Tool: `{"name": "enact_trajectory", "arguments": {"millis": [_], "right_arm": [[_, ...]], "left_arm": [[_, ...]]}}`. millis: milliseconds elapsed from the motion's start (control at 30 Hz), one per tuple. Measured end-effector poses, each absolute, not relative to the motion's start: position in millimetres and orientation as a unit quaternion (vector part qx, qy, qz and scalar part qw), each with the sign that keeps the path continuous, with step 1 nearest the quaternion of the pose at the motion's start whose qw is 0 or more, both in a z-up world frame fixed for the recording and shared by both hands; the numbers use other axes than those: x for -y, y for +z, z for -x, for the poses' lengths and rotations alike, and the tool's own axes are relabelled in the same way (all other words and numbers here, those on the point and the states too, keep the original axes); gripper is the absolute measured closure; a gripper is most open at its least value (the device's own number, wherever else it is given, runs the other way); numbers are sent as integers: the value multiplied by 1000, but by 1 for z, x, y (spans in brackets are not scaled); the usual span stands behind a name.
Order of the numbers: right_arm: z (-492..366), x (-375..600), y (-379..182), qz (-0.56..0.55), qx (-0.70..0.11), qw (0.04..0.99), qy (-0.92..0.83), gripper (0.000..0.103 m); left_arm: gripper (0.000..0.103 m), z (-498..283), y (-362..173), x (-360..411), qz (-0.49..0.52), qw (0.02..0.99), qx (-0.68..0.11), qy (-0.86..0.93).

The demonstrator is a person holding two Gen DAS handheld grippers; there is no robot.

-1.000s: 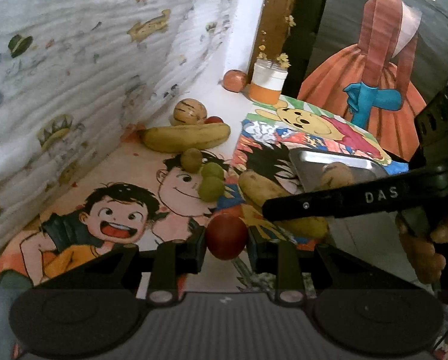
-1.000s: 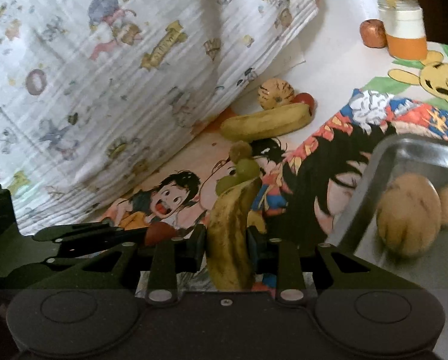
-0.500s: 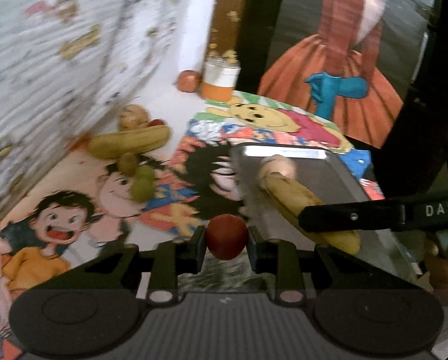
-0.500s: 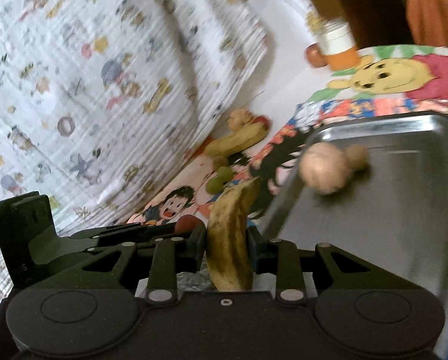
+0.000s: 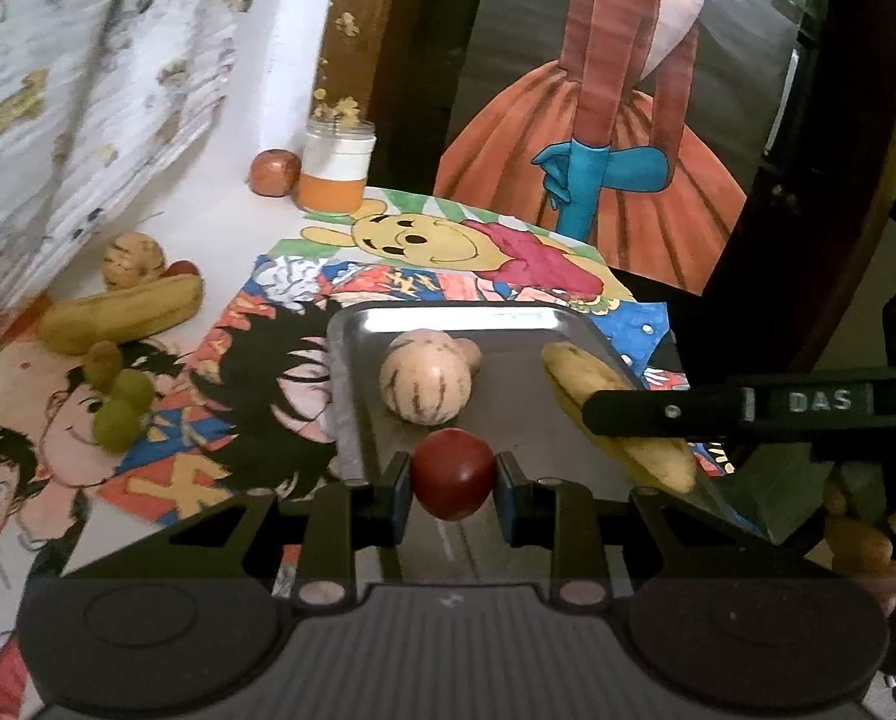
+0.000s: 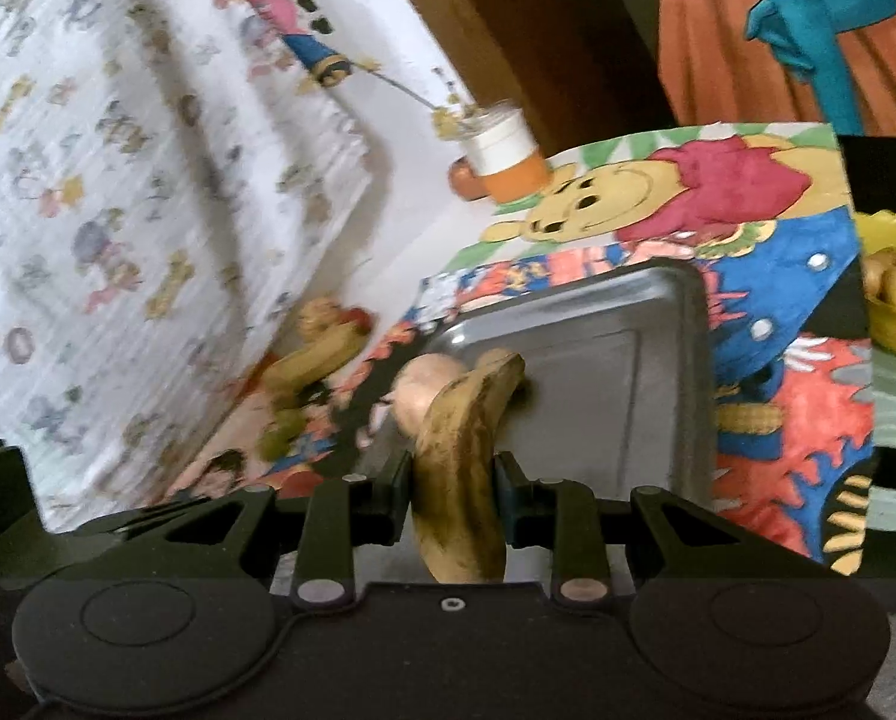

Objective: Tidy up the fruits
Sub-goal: 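Carry the tomato with the left tool while the right tool carries the banana over the tray, then lower and open the left tool on the tray while the right tool releases the banana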

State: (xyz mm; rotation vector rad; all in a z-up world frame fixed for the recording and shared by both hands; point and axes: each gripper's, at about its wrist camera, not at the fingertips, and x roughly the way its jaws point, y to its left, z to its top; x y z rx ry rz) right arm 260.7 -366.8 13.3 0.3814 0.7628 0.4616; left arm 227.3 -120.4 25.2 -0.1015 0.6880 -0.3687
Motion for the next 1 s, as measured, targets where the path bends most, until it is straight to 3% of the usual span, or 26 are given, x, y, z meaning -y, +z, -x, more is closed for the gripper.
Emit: {"name": "enact_trajectory", "arguments": {"millis": [1000], "right_arm": [[-280,352,-6,-125,-376,899,188,71]], "left_arm": [[71,-246,-6,138,16,920,-350,-175]]}}
